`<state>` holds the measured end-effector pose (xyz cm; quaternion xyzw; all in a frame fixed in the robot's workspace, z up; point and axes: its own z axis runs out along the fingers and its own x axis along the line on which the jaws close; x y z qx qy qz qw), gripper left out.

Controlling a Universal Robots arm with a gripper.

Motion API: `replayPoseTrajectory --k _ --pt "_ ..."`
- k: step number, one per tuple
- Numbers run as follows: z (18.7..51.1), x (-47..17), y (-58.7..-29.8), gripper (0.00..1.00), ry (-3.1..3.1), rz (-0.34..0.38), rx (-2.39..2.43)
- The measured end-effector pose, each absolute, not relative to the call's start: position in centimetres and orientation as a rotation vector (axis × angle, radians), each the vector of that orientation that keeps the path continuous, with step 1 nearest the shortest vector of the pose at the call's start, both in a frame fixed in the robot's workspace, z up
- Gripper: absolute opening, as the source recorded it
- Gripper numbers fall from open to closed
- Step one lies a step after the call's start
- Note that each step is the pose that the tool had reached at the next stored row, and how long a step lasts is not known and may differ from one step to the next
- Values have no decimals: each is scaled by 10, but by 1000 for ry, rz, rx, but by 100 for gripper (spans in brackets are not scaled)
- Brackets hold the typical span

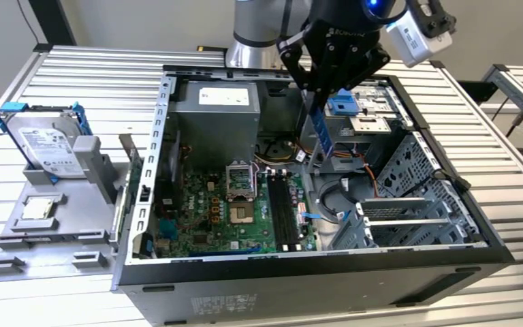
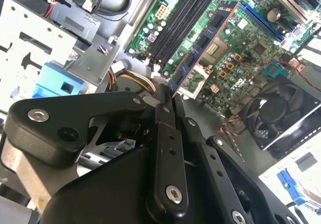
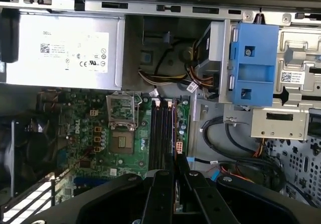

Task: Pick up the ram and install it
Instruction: 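Insert the ram into the slot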

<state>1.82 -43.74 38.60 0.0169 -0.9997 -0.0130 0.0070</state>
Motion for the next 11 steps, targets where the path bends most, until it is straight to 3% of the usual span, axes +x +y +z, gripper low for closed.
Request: replayPoseTrajectory --k 11 --pt "382 18 -437 0 -3127 -39 53"
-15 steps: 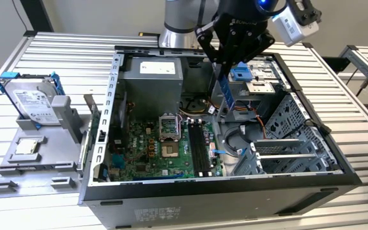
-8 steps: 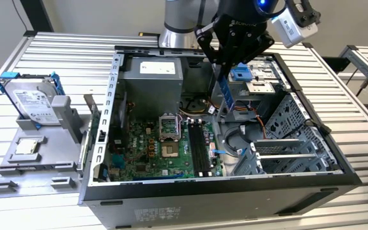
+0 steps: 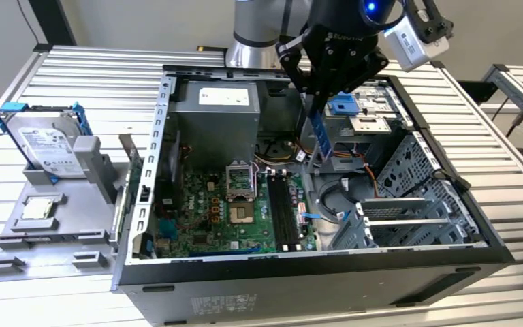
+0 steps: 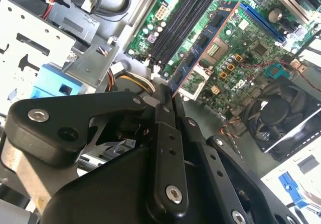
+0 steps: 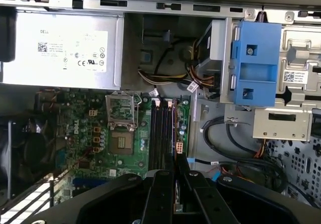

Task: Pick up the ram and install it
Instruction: 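Insert the ram into the slot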

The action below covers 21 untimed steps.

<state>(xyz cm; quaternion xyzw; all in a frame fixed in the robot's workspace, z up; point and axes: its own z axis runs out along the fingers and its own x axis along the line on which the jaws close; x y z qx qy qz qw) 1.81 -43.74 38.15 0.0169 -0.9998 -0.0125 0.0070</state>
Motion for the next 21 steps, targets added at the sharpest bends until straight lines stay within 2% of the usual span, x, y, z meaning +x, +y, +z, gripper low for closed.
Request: replayPoseTrajectory --k 21 --pt "365 18 -437 0 -3127 -37 53"
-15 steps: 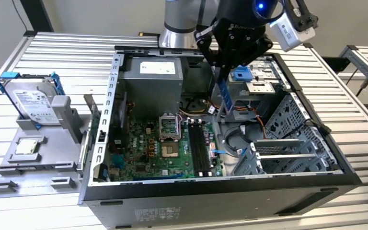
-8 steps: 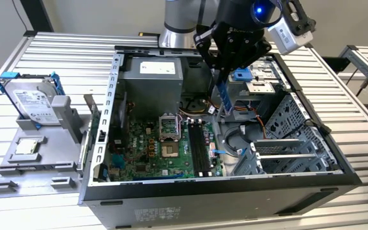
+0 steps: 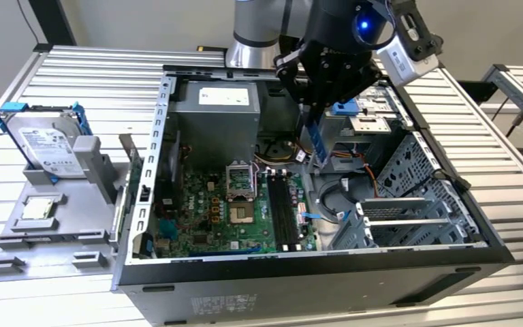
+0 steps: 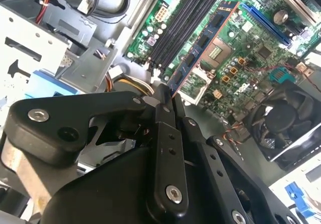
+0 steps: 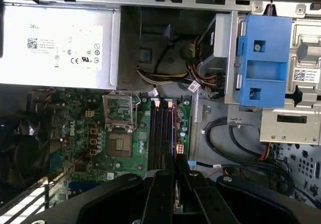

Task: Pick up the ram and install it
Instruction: 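Insert the ram into the slot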

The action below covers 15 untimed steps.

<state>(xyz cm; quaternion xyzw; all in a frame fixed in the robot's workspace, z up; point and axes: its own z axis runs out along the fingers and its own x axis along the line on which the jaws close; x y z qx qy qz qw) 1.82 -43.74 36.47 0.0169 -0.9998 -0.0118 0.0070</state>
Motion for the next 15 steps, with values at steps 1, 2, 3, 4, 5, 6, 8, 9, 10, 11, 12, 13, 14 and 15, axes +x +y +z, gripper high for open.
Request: replayPoseTrajectory --k 1,2,3,4,5,6,8,9,10,11,12,13,14,15 --pt "363 18 -437 0 -3127 -37 53" --pt "361 18 -437 0 -3127 -37 53" --pt "360 18 -437 0 -3127 -37 53" --pt "359 18 -437 0 -3127 -36 53" --pt "357 18 -437 0 -3127 -36 52" --pt "356 18 -437 0 -3127 -35 52" --pt "352 18 -437 0 -3127 -31 52" --pt "350 18 -437 0 -3127 -29 52" --pt "348 18 -437 0 -3127 -27 52" --pt "347 18 -437 0 -3128 -24 51" --pt "345 18 -437 0 -3129 -24 51" --pt "343 18 -437 0 -3130 -22 51" --pt "342 18 -437 0 -3131 -19 51" --pt "340 18 -437 0 -3131 -18 51"
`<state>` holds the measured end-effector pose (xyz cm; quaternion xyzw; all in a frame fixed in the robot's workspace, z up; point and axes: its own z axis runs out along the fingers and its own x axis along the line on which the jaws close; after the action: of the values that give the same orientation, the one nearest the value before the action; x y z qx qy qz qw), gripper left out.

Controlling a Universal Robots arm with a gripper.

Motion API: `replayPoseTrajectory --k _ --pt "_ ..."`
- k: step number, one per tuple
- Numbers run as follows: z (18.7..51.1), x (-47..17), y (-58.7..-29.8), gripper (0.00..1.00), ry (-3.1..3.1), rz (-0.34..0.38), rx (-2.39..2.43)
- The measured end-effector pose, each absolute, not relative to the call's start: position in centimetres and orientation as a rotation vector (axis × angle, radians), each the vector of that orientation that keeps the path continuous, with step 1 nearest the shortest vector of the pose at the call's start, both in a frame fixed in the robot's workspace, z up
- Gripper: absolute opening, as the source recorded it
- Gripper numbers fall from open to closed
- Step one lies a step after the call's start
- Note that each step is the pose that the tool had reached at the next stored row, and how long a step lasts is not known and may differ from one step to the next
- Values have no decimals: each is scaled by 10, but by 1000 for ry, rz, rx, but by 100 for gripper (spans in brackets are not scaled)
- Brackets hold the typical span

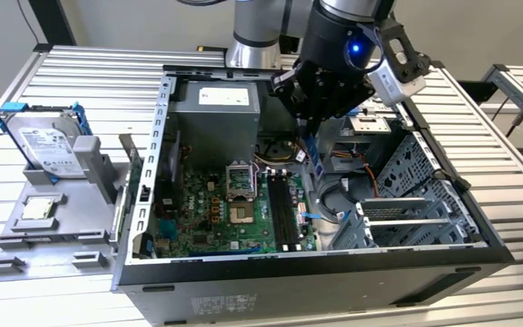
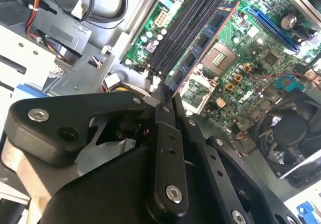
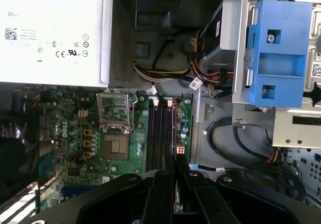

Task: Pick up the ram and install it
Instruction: 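Insert the ram into the slot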

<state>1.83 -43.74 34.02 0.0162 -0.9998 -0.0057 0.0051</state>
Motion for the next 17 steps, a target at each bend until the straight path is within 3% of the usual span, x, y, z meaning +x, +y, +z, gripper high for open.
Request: replayPoseTrajectory --k 17 --pt "314 16 -438 0 -3131 -16 41"
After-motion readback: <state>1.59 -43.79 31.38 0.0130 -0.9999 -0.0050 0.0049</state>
